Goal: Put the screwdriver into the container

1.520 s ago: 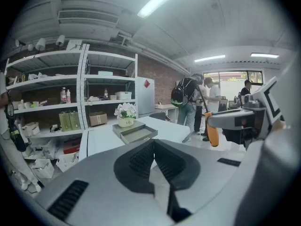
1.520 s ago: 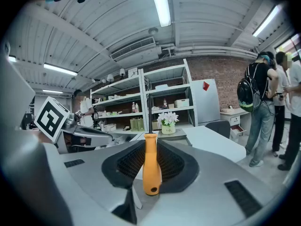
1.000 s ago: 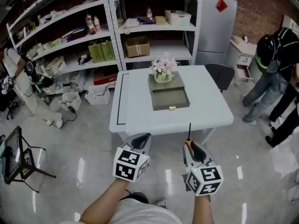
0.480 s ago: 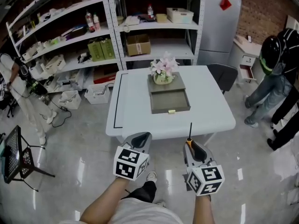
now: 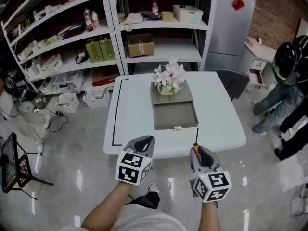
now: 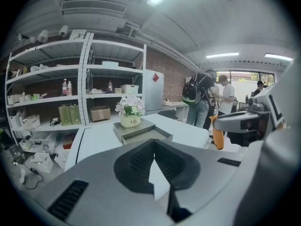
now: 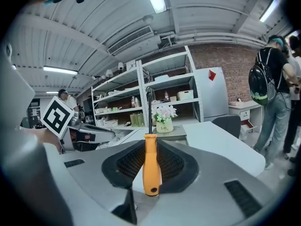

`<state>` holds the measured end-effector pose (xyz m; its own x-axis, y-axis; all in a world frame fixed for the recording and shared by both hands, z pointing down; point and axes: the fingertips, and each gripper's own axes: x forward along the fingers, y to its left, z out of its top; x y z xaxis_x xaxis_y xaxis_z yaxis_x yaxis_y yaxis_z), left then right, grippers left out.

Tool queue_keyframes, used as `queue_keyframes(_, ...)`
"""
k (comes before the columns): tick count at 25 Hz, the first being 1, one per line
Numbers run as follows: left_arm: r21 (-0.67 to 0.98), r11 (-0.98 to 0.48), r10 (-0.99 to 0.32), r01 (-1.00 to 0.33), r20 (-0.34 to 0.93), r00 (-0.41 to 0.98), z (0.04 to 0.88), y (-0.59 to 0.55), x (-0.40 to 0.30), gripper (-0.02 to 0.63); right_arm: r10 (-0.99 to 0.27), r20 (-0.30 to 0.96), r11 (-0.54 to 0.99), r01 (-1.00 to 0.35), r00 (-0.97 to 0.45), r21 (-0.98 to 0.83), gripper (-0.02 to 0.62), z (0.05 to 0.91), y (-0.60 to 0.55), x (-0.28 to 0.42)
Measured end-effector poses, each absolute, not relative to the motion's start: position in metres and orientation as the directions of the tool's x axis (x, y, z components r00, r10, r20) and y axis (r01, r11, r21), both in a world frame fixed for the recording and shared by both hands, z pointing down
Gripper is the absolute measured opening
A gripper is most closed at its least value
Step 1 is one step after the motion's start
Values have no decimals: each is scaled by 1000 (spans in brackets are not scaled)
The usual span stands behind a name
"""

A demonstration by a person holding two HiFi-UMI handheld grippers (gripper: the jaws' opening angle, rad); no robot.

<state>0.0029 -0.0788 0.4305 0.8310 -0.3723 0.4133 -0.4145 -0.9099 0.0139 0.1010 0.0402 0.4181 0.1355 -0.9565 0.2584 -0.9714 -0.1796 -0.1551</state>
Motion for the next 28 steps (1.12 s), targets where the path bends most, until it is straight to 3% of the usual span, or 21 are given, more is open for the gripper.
queue_keyframes(17, 71, -923, -308, -379, 457, 834, 455, -191, 58, 5, -926, 345, -195, -977, 154, -89, 80, 429, -69, 160)
queue_keyframes(28, 106, -921, -284, -374, 476, 833, 472, -230, 71, 5, -905, 414, -85, -996, 94, 41, 80, 431, -124, 169)
